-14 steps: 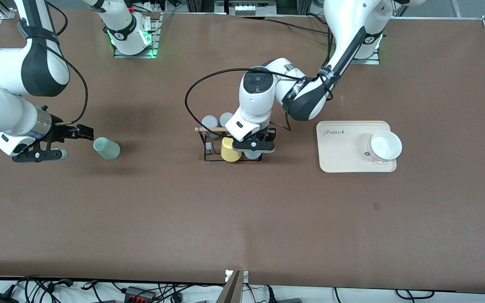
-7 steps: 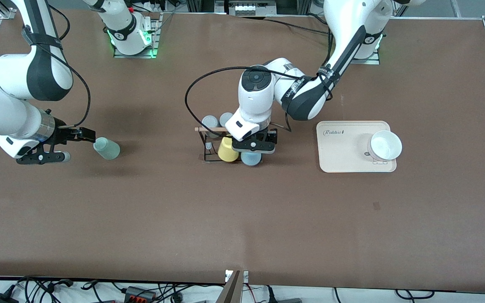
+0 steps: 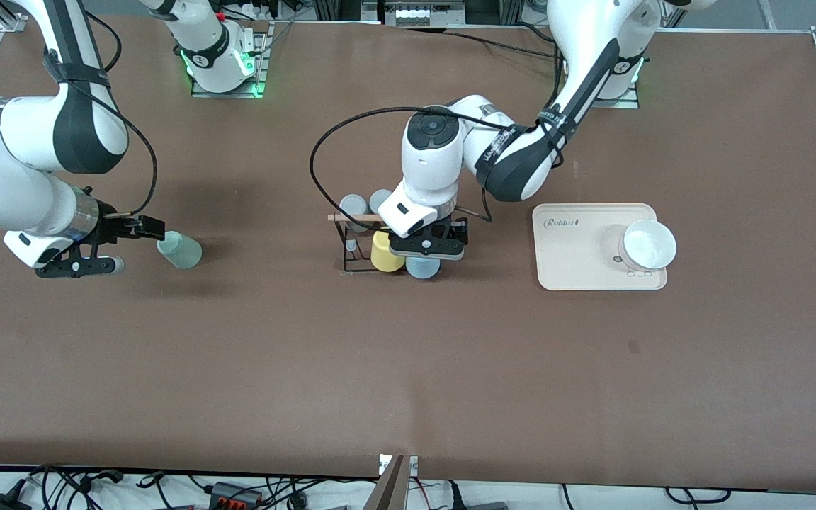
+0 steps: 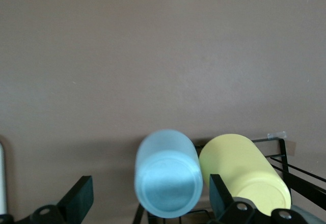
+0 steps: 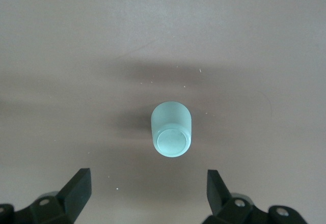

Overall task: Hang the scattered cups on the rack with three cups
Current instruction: 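Hang the blue cup on the rack peg beside the yellow cup, then open and withdraw the left gripper while the right gripper grasps the teal cup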

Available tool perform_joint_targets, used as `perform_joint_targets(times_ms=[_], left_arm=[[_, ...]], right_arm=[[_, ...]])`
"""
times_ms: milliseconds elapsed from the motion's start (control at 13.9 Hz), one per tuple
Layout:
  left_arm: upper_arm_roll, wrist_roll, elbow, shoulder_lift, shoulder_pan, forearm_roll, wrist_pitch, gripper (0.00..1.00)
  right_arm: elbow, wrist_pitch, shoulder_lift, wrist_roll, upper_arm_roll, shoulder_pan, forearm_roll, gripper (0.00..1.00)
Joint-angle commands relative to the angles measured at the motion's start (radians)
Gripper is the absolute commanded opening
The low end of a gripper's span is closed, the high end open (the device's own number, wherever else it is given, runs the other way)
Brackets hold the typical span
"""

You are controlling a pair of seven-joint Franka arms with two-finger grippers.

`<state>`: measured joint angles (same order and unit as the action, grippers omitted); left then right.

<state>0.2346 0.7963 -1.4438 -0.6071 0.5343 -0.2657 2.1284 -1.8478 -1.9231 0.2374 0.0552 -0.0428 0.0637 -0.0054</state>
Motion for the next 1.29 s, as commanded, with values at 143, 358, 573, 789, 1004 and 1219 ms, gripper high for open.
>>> perform_joint_targets(times_ms=[143, 358, 573, 789, 1004, 1219], left_arm=[[0.003, -0.181, 0.0, 0.179, -0.086, -0.018, -0.304, 1.0], [0.008, -0.369, 0.0, 0.272, -0.195, 0.006, -0.454, 1.0], [0.006, -0.523, -0.003, 0.358, -0.35, 0.176, -0.571, 1.0], [0.008, -0.655, -0.001, 0.406, -0.491, 0.198, -0.694, 1.0], [-0.007, -0.735, -0.006, 0.434, -0.606, 0.255, -0.696, 1.0], [-0.089, -0.755, -0.149, 0.568, -0.599, 0.302, -0.584, 1.0]], right_arm=[[-0.008, -0.074, 0.062, -0.009, 0.001, -0.004, 0.007, 1.0], [-0.014, -0.086, 0.098, -0.009, -0.003, -0.004, 0.001, 1.0], [-0.077, -0.112, 0.102, -0.023, -0.006, -0.01, 0.001, 1.0], [-0.113, -0.154, 0.109, -0.023, -0.006, -0.033, 0.001, 1.0], [-0.204, -0.272, 0.109, -0.023, -0.006, -0.038, 0.001, 1.0], [-0.215, -0.292, 0.131, -0.021, -0.006, -0.038, 0.001, 1.0]])
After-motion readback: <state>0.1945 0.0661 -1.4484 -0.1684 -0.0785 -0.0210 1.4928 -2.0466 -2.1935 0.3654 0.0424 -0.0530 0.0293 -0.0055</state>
